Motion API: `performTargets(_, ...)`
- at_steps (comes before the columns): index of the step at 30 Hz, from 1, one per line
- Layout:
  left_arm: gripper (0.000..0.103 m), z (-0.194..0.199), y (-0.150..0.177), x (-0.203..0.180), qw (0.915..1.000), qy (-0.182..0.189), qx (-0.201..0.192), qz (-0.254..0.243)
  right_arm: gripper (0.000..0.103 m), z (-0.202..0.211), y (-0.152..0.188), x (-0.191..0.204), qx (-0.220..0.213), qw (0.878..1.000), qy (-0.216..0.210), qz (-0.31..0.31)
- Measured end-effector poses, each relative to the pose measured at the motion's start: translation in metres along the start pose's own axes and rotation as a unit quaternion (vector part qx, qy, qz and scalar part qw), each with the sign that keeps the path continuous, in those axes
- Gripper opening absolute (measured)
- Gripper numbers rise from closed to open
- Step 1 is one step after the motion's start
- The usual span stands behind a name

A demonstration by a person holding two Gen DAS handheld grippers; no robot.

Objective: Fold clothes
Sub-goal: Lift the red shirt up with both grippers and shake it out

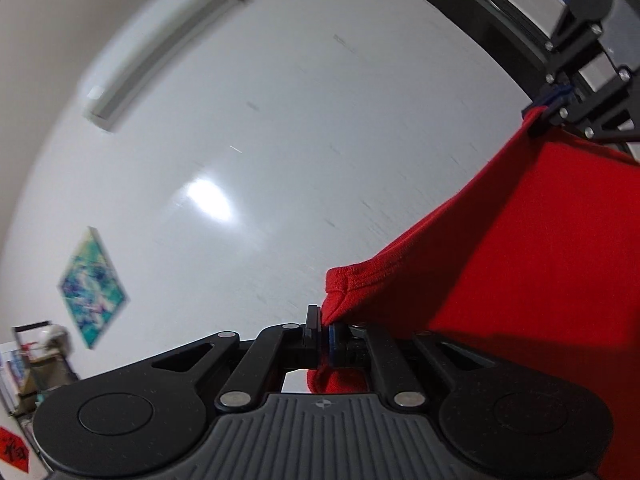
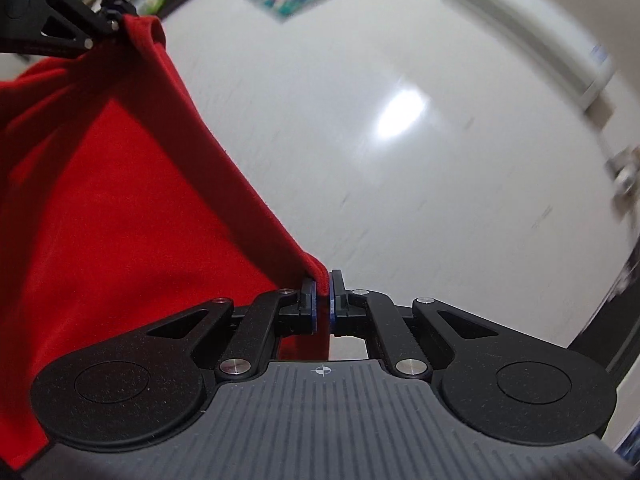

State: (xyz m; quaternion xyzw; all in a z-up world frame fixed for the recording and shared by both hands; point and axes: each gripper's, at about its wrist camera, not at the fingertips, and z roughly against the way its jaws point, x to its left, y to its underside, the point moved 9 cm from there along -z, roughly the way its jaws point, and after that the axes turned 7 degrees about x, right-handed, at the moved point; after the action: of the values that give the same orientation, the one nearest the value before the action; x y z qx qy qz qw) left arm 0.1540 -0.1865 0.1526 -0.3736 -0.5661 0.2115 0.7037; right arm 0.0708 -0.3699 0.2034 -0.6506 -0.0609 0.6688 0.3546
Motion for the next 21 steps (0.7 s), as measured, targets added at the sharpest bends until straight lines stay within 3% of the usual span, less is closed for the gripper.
performTargets(2,0.005,-0.064,0.026,-0.061,0.9984,0.039,0.039,-0.015,0.004,-0.055,0.039,0.025,0.041,0.999,-0.016,0.004)
performTargets(5,0.005,-0.132,0.039,-0.104,0.9972,0.039,0.051,-0.039,0.004,-0.125,0.079,0.044,0.079,0.997,-0.017,0.003)
performTargets(9,0.005,-0.188,0.009,-0.105,0.9987,0.001,0.013,-0.049,0.004,-0.168,0.07,0.011,0.058,0.997,0.043,0.012)
performTargets(12,0.005,-0.193,-0.011,-0.095,0.9966,-0.037,-0.032,-0.065,0.004,-0.174,0.06,-0.007,0.033,0.995,0.085,0.033)
performTargets(15,0.005,-0.185,-0.007,-0.105,0.9932,-0.057,-0.061,-0.081,0.004,-0.167,0.068,-0.002,0.023,0.994,0.099,0.047)
performTargets(18,0.005,-0.177,0.029,-0.141,0.9918,-0.046,-0.062,-0.102,0.004,-0.158,0.103,0.041,0.038,0.993,0.081,0.076)
performTargets(21,0.005,-0.159,0.088,-0.198,0.9906,-0.013,-0.034,-0.132,0.004,-0.151,0.153,0.104,0.065,0.991,0.042,0.109)
